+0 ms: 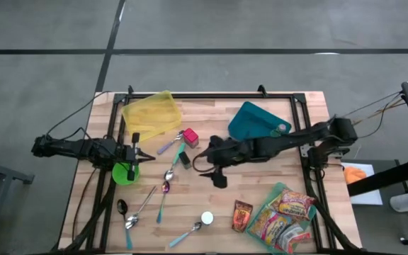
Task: Pick & Place Food Item
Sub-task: Put the red seasoning can into the blue bin
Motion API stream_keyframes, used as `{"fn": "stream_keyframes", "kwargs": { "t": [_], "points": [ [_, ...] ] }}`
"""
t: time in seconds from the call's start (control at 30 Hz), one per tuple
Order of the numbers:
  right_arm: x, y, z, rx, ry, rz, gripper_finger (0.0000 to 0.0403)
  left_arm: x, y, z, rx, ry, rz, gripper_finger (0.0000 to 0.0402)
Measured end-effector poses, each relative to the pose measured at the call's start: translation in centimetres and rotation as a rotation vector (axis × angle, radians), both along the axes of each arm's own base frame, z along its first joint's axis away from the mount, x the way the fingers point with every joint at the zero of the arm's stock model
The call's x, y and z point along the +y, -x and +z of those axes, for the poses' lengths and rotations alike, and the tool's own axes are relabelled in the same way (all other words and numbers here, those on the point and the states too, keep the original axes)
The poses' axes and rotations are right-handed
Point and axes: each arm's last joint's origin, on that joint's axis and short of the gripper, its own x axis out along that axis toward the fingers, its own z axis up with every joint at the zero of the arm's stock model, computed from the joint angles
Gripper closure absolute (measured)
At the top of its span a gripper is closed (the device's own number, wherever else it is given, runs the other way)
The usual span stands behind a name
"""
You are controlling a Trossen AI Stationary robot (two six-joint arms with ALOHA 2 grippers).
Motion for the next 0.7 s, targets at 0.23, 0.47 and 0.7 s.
{"fn": "stream_keyframes", "kwargs": {
  "t": [0.23,0.47,0.7],
  "points": [
    [0.4,-2.5,-0.6,0.055,0.012,0.031,0.0046,0.0,-0.1,-0.1,0.011,-0.002,0.0,0.0401],
    [0.6,-3.2,-0.5,0.093,0.034,0.062,0.0046,0.0,-0.1,-0.1,0.02,-0.003,0.0,0.0401],
    [1.0,-3.0,-1.7,0.046,0.013,0.126,0.0046,0.0,-0.1,-0.1,0.02,-0.003,0.0,0.0401]
  ]
}}
